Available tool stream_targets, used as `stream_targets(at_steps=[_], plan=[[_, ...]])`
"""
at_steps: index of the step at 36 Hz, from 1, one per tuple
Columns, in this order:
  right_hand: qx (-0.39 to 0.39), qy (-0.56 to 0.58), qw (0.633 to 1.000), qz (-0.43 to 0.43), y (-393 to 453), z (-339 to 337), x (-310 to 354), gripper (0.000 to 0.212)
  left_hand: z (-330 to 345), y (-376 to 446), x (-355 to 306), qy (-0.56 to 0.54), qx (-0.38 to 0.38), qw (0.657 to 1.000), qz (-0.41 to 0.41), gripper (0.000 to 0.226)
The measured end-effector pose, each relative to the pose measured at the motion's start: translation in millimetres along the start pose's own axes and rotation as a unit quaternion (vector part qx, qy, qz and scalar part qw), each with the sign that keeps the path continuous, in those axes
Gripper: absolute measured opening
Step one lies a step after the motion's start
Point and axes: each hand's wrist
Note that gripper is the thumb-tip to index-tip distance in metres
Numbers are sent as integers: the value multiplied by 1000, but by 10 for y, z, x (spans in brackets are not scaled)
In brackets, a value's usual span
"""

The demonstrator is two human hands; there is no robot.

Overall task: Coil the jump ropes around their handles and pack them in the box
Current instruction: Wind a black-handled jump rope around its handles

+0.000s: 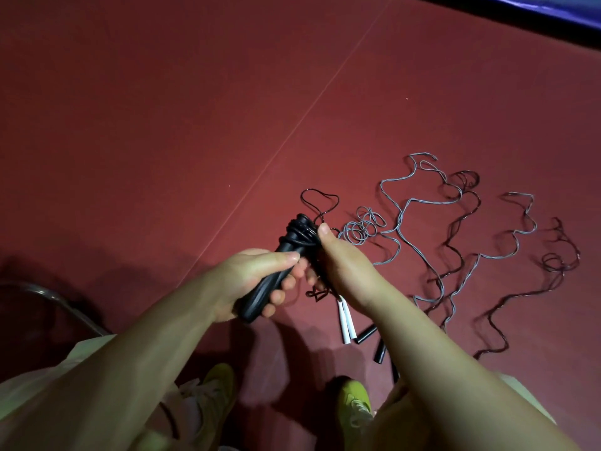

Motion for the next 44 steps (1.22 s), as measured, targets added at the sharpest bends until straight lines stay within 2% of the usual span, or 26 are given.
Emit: stream_targets(at_steps=[2,9,12,15,17,18,19,22,25,29,34,41,44], plan=[[-1,-26,999,24,33,54,-35,74,-36,20,-1,36,-29,999,8,21],[30,-90,992,79,-47,189,2,68,-116,129,12,147,-132,979,46,24],[9,-27,996,87,-42,216,-1,64,-186,142,0,187,-144,970,57,35],[3,5,996,93,-11,154,31,65,-238,130,-17,212,-148,964,65,26],[11,-73,994,79,-20,113,80,63,-240,122,-20,214,-153,963,63,43],[16,-141,988,64,-39,100,110,57,-242,121,-12,219,-155,962,56,55],[27,-215,975,43,-61,89,139,49,-237,124,0,226,-155,960,52,57],[69,-389,919,-12,-122,48,179,34,-277,165,47,253,-171,951,47,45],[77,-455,886,-47,-153,-37,200,27,-315,200,60,290,-179,939,38,37],[85,-489,863,-89,-195,-125,237,23,-319,227,107,347,-119,930,-28,33],[104,-425,892,-112,-217,-193,246,13,-208,215,127,434,-58,896,-71,31],[136,-307,936,-102,-217,-194,271,15,34,111,124,530,80,840,-84,34],[147,-241,955,-94,-189,-184,277,21,69,53,89,511,116,848,-76,37]])
Point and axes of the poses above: each hand's wrist, its own y-axis towards the middle knuckle, its own z-axis out of the palm, x = y × z, and after that the axes turned 4 degrees about -y, right-handed
